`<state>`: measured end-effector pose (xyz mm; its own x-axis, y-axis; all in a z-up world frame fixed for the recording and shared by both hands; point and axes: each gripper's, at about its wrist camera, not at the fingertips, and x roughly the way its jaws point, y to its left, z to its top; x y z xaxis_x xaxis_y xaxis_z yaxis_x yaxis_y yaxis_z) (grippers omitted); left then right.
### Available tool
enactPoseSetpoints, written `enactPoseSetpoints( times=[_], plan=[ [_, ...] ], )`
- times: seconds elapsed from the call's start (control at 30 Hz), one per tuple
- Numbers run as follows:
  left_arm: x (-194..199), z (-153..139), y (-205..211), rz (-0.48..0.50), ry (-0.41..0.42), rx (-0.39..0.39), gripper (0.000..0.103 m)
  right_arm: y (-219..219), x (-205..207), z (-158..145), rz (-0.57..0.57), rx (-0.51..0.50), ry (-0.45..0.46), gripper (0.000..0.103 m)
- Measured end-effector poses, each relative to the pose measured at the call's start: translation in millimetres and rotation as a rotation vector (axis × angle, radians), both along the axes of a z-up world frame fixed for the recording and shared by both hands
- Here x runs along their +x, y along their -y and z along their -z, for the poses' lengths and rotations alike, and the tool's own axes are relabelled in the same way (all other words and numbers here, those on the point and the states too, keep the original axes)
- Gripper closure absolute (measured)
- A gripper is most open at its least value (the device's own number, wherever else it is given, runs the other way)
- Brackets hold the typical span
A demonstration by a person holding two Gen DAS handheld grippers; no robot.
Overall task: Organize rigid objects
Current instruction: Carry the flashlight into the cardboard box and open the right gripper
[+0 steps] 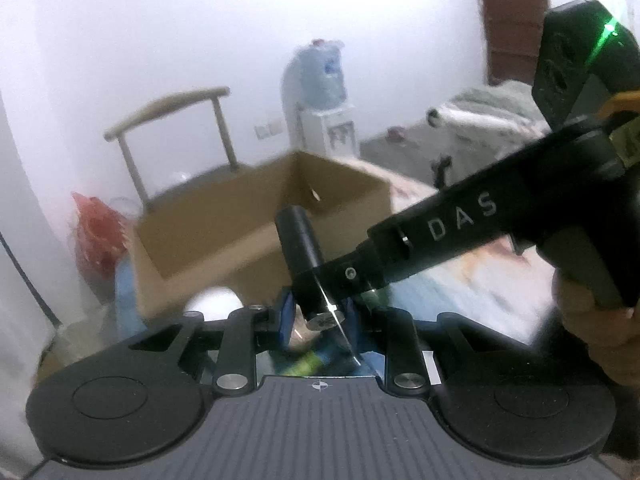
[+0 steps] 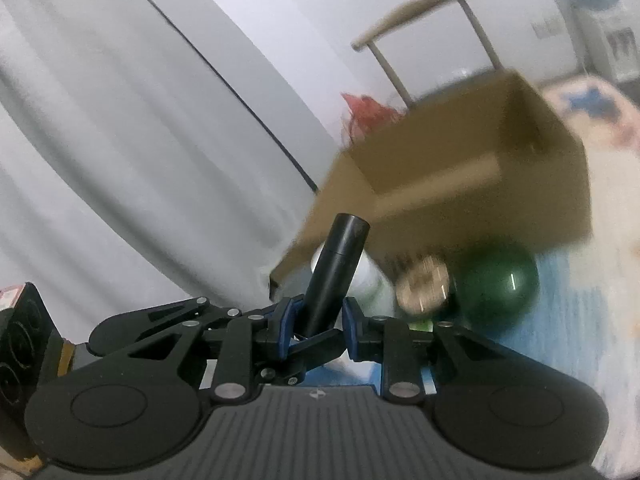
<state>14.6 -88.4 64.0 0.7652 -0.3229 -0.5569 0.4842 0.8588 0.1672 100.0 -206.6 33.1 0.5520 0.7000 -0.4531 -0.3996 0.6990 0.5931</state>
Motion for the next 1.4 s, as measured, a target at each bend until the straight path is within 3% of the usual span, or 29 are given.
enactPoseSetpoints(
  times=[0.23,0.4,0.67,0.83,1.0,1.1,1.27,1.4],
  plan=[
    [68,-25,-9,-0.054,-0.009,0.02,0.077,-25,79,-28,-0.064,-0.009,-0.009,0.075],
    [139,-24,-26,-0.086,-0.134,0.012,0.077,-48,147,-27,-0.107,-0.051,-0.099,0.075],
    [238,11,-52,-0.159,-0.37,0.007,0.077,-85,252,19,-0.143,-0.085,-0.32,0.075],
    [266,35,-62,-0.219,-0.459,0.05,0.077,-100,278,56,-0.156,-0.094,-0.43,0.075],
    [273,42,-58,-0.26,-0.439,0.145,0.072,-106,289,77,-0.111,-0.069,-0.521,0.074],
    [276,38,-58,-0.247,-0.426,0.139,0.067,-104,288,82,-0.092,-0.075,-0.54,0.074],
    [261,16,-61,-0.241,-0.361,0.12,0.053,-79,272,60,-0.056,-0.037,-0.501,0.074],
    [234,-13,-69,-0.231,-0.293,0.049,0.048,-46,243,29,-0.028,-0.006,-0.427,0.074]
  ],
)
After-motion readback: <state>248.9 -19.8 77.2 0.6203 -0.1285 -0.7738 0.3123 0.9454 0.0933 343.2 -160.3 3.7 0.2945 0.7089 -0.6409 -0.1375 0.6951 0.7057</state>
